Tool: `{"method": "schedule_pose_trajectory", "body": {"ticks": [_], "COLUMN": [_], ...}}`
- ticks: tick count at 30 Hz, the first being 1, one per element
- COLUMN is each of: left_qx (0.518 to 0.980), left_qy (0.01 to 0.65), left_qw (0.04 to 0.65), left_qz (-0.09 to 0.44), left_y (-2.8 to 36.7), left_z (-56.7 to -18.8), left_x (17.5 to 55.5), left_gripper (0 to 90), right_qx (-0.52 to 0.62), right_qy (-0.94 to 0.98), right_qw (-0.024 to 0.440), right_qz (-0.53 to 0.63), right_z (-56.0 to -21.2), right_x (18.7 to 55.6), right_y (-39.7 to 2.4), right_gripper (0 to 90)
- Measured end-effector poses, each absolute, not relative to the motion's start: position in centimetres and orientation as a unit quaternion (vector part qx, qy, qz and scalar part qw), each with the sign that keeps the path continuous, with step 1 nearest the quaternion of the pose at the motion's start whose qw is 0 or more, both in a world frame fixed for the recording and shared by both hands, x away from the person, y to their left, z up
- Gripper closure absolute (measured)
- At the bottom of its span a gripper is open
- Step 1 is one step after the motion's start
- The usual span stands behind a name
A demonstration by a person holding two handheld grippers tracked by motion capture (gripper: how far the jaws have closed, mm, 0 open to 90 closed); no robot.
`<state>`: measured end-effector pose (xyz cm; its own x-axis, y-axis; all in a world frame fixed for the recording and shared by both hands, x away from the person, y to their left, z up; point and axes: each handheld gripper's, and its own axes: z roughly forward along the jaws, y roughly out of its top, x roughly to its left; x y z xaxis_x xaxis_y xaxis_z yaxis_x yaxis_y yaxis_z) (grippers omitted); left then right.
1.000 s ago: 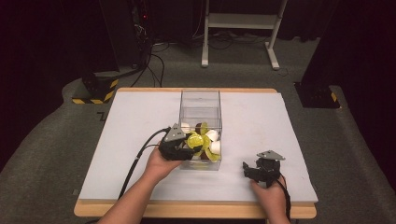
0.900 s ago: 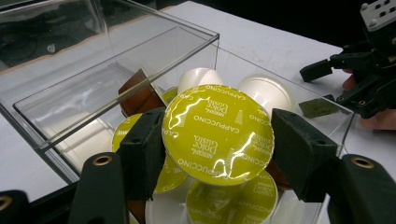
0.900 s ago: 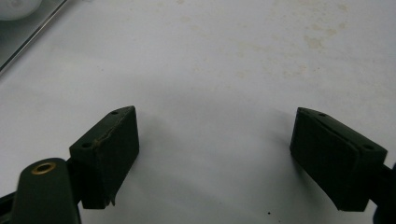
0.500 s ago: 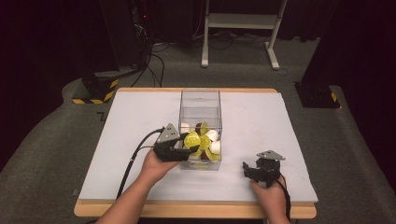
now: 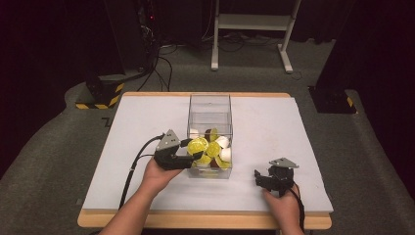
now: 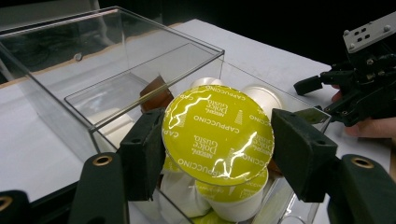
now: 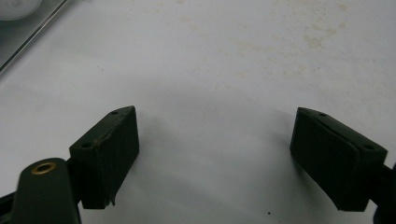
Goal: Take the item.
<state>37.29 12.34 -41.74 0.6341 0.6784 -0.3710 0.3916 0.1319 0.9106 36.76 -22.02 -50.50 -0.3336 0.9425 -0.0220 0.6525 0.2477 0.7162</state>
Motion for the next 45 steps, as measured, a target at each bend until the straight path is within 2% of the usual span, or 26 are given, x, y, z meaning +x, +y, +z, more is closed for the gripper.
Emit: {"method": "schedule_pose_trajectory", "body": {"ticks": [25,45], "left_qx": [0.628,0.618], "left_qy": [0.441,0.484], "left_qw": [0.624,0.590], "left_qz": [0.151,0.190], "left_y": [17.5,21.0], "left_z": [-41.6,-43.5], "left_x": [36.8,39.1], "left_gripper": [38.0,37.9], "right_qx": [0.529,0.529], "right_qy": [0.754,0.754], "right_qw": [0.231,0.231], "right_qz": [0.312,0.312], "right_z": [-50.5,-50.5], "right_x": [36.8,36.8], "right_y": [-22.0,-22.0], "right_gripper": [15.5,15.5]}}
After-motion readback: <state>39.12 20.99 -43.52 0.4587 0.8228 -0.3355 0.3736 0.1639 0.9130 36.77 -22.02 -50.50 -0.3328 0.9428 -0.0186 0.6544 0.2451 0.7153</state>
